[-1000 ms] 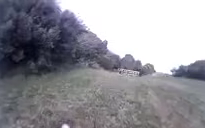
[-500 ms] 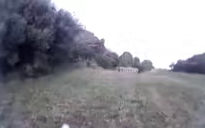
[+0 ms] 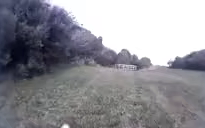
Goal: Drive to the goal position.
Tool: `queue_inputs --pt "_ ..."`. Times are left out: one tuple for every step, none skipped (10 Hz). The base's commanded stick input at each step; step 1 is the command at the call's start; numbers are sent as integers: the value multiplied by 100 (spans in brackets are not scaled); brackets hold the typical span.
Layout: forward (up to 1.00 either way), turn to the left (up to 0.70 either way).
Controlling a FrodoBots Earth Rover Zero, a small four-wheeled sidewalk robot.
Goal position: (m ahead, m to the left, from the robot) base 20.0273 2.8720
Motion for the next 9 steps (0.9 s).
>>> queue_inputs --pt "70 -12" --pt "70 -7" --pt "70 -1" --pt "70 0" --pt "70 0" --pt "70 0" --pt "70 -8" --pt "70 -18" --pt "70 -22"
